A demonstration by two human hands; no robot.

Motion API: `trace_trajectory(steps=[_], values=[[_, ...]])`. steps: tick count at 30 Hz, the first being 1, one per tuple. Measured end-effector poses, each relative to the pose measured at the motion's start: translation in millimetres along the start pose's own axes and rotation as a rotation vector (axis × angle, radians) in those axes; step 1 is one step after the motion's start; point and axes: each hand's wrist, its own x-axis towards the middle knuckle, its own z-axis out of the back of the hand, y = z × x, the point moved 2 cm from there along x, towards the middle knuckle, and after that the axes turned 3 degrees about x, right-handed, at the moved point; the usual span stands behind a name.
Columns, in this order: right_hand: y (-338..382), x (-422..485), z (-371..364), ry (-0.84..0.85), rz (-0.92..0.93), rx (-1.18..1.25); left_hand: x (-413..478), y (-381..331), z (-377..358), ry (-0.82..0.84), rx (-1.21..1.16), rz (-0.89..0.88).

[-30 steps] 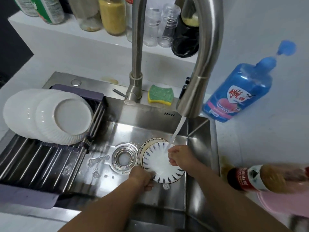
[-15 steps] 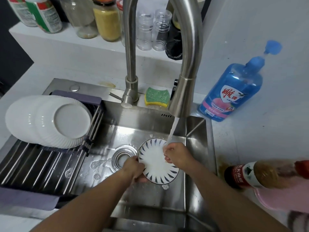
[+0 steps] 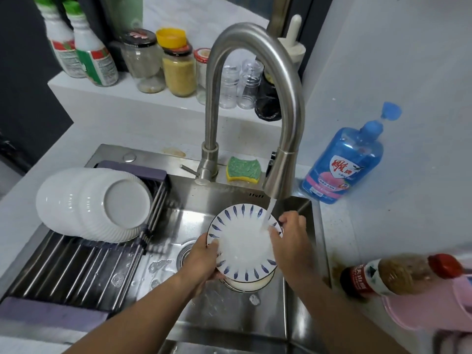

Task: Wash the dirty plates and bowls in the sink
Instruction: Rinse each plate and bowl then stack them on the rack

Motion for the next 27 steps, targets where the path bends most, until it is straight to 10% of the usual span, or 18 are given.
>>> trace_trajectory(steps=[6, 16, 23, 27], values=[[3, 7, 2, 0.385, -0.061, -0.056, 2, -15, 7, -0.171, 0.035, -0.086], [9, -23, -40, 0.224, -0.490, 0.644, -18, -6, 0, 0.045, -0.302, 0.101], [17, 11, -17, 0.330, -0.426, 0.631, -14, -61, 33, 0.228, 0.051, 0.108], [18, -6, -29, 0.257, -0.417, 0.567, -23, -42, 13, 0.074, -0.160, 0.082]])
